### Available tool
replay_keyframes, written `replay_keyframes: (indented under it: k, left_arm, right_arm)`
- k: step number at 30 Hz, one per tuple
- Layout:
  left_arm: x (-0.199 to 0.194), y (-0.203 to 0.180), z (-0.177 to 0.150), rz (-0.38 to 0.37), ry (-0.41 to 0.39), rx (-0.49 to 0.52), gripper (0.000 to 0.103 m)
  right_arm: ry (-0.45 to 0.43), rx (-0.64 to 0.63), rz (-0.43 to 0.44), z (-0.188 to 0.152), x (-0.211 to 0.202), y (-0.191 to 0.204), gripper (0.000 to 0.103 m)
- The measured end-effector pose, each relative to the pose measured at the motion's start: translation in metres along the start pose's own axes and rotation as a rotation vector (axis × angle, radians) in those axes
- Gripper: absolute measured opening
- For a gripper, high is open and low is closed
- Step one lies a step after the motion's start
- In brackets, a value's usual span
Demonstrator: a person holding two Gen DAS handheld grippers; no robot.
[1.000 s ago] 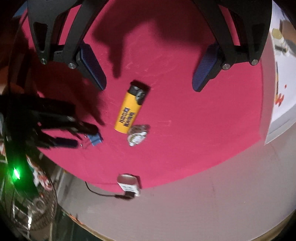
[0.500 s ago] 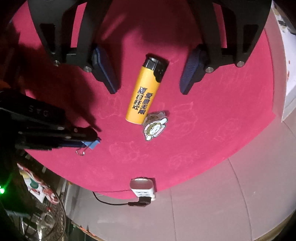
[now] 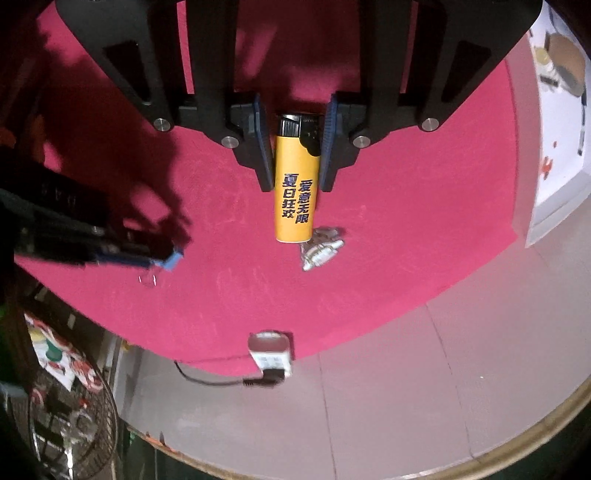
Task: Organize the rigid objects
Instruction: 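Grasp the other yellow lighter with the left tool while the right tool grasps the blue binder clip, then carry the yellow lighter and blue binder clip into the tray and open both tools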
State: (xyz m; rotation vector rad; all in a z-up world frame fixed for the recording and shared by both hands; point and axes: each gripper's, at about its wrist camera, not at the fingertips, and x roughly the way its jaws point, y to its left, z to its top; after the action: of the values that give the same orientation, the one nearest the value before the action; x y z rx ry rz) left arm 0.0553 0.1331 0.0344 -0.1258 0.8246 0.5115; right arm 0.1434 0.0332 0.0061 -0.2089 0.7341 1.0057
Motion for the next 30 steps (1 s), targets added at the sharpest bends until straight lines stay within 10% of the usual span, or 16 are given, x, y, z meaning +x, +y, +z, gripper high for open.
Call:
replay_keyframes:
  k: [30]
  left_arm:
    - [-0.118, 0.047, -0.008, 0.061, -0.238, -0.157, 0.024]
  right_arm:
    - [-0.177, -0.139, 0.137, 0.025, -0.089, 0.1, 0.02]
